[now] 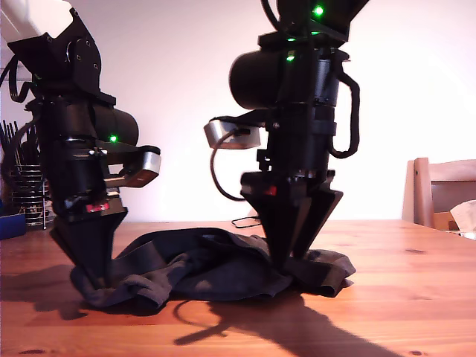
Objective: Fold the underwear in front of you. After folding it, place it to the right side.
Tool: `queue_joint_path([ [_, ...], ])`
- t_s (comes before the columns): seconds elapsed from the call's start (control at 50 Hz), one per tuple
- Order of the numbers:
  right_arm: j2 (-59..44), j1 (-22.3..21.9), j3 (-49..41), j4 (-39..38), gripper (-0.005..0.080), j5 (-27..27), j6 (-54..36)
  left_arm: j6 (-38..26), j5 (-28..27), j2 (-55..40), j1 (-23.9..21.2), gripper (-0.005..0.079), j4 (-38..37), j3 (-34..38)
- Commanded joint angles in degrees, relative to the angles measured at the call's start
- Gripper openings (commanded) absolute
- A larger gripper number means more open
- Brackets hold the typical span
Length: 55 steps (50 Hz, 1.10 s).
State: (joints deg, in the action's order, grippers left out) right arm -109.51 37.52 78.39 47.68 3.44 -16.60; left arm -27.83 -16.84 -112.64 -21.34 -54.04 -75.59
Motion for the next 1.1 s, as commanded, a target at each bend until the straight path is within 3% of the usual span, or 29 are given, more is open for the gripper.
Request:
queue_joint_path([
  [0.0, -1.0, -0.5, 0.5, 0.4, 0.0376, 1.5, -0.4, -0.7, -0.3, -0.3, -0.2, -0.0023, -0.1, 0.5],
  [0.18, -1.0, 0.0, 0.4, 3.0, 0.0376, 6.4, -1.6, -0.7, -0.3, -0.3, -0.2, -0.0023, 0.3, 0.5],
  [0.3, -1.0, 0.6, 0.4, 5.0, 0.0376, 6.0, -0.2, -0.7, -0.8, -0.3, -0.2, -0.0023, 0.3, 0.5],
  [0.42, -1.0, -0.9, 0.4, 1.3, 0.0376, -1.9, 7.8, -0.7, -1.2, -0.3, -0.2, -0.0023, 1.0, 0.5],
  [0.5, -0.9, -1.8, 0.4, 0.0, 0.0375, -8.6, 7.6, -0.7, -1.2, -0.3, -0.2, -0.0023, 1.7, 0.5],
  [0.58, -0.5, -1.9, 0.2, -0.5, 0.0368, -10.6, 7.0, -0.7, -1.6, -0.3, -0.2, -0.0023, 2.8, 0.5],
  [0.74, 2.5, -1.6, -4.8, -4.1, 0.0368, -10.4, 8.0, -0.7, -2.2, -0.3, -0.2, -0.0023, 4.0, 0.5],
  [0.86, 8.7, -1.5, -12.3, -11.3, 0.0367, -10.0, 10.3, -0.7, -2.2, -0.3, -0.2, -0.0023, 4.0, 0.5],
  [1.08, 22.8, 3.8, -25.5, -24.1, 0.0353, -2.1, 7.9, -0.6, -2.7, -0.3, -0.2, -0.0023, 4.3, 0.5],
])
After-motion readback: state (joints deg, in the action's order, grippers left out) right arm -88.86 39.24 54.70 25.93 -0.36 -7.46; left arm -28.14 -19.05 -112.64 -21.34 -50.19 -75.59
